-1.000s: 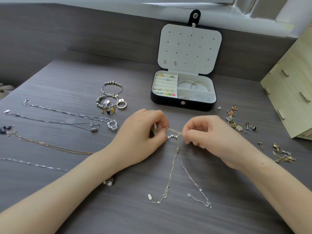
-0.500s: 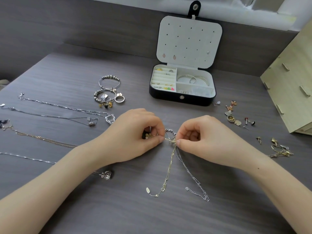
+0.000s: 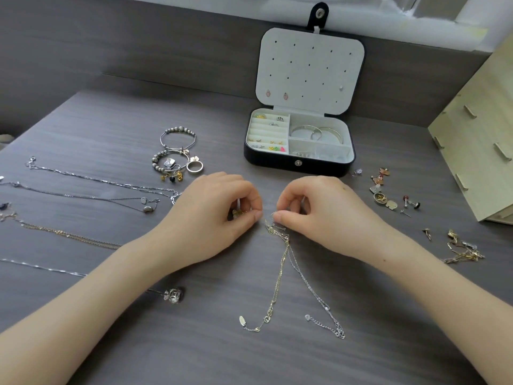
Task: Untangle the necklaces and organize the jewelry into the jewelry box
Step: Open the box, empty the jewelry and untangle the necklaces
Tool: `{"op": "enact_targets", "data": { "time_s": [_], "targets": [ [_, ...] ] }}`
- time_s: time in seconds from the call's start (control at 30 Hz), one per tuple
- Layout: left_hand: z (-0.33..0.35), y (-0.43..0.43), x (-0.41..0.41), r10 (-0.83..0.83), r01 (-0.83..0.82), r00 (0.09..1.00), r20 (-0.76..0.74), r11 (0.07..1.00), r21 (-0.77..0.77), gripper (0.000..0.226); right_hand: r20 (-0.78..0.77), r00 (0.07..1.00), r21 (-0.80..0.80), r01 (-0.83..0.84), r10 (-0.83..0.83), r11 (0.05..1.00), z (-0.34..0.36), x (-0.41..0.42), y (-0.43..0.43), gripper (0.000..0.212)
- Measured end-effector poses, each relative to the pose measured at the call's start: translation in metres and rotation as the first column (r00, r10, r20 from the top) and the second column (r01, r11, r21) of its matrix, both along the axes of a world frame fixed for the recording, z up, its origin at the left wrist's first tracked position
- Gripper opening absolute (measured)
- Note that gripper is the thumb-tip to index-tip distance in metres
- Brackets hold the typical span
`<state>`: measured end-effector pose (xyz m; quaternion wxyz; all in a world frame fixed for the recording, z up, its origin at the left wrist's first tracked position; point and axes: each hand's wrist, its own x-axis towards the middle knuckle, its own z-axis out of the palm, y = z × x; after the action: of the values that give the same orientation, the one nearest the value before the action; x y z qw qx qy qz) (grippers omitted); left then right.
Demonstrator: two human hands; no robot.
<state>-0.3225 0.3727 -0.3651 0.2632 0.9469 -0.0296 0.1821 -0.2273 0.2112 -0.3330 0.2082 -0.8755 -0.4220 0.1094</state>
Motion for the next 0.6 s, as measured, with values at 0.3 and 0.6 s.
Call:
{"op": "enact_targets", "data": {
  "time_s": [0.3, 0.6],
  "targets": [
    [-0.001, 0.002, 0.000, 0.035, -0.037, 0.999, 0.026, 0.996, 0.080, 0.020, -0.069, 0.997, 0.078, -0.021, 0.027, 0.997, 0.005, 0.009, 0.004, 0.012],
    [-0.004, 0.002, 0.002, 0.049, -0.055, 0.997, 0.056, 0.993, 0.109, 0.021, -0.145, 0.984, 0.228, -0.070, 0.105, 0.971, 0.017, 0.019, 0.012, 0.015]
  ]
}}
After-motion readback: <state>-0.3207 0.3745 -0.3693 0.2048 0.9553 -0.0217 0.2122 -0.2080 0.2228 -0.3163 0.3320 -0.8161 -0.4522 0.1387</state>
